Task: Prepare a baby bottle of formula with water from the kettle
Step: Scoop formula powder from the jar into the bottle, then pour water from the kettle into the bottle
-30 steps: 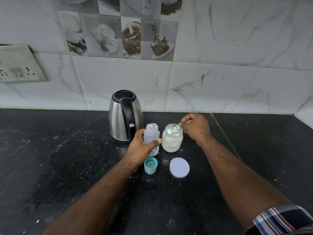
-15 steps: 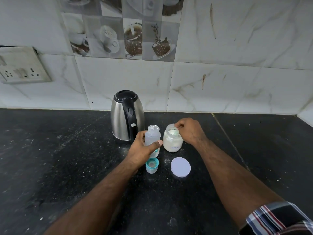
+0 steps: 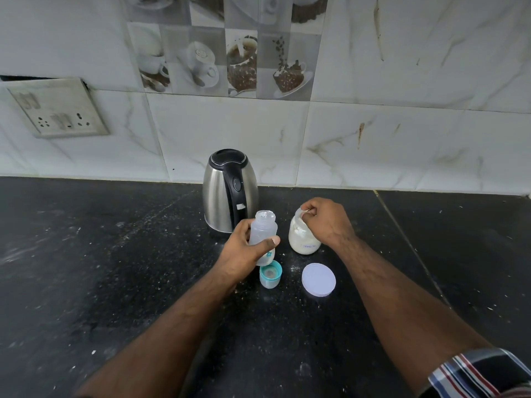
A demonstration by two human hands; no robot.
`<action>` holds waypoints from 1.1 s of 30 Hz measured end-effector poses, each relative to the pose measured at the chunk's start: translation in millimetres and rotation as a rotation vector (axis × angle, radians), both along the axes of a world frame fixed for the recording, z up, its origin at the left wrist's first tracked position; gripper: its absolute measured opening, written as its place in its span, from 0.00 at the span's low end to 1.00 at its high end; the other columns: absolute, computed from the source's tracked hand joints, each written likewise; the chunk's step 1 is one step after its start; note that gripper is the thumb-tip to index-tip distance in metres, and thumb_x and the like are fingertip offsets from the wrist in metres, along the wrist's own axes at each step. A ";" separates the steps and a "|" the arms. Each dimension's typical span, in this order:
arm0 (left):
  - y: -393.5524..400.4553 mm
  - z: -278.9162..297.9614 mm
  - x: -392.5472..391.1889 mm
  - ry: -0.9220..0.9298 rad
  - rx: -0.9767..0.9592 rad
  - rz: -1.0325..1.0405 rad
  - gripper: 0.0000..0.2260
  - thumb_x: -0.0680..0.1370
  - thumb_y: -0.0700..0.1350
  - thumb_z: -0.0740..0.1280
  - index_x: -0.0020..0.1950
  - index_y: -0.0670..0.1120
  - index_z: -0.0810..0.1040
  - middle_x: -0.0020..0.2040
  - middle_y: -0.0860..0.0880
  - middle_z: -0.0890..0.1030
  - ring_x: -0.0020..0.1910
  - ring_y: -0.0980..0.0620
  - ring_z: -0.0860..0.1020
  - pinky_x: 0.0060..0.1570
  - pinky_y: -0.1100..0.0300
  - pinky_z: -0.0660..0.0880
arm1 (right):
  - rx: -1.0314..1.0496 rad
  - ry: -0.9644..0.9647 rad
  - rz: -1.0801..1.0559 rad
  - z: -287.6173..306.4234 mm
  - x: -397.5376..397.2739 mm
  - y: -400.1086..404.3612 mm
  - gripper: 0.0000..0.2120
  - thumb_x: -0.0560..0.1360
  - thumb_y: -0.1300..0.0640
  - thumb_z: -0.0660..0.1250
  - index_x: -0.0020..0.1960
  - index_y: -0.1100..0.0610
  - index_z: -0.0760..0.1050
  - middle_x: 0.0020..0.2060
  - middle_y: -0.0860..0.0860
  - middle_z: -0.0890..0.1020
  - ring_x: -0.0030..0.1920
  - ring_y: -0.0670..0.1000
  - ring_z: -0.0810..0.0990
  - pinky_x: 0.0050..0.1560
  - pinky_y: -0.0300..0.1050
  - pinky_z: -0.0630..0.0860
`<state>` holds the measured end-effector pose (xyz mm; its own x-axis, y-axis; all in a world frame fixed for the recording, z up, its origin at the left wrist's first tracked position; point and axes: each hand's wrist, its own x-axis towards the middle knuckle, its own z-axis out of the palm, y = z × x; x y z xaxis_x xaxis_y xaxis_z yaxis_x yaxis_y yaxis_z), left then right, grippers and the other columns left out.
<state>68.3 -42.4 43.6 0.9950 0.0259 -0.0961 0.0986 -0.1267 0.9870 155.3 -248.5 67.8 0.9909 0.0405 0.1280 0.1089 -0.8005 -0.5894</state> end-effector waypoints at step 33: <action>115.6 -31.4 6.5 -0.020 -0.063 0.085 0.23 0.74 0.50 0.79 0.66 0.54 0.76 0.59 0.55 0.85 0.58 0.55 0.83 0.57 0.59 0.79 | 1.050 0.157 -0.358 4.6 7.6 199.7 0.40 0.76 0.25 0.49 0.43 0.57 0.82 0.31 0.50 0.83 0.24 0.46 0.76 0.33 0.45 0.74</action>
<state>74.8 73.2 12.2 0.9912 0.1048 -0.0807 0.0870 -0.0568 0.9946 163.0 -48.8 72.4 0.9320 -0.3047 -0.1962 -0.1628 0.1316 -0.9778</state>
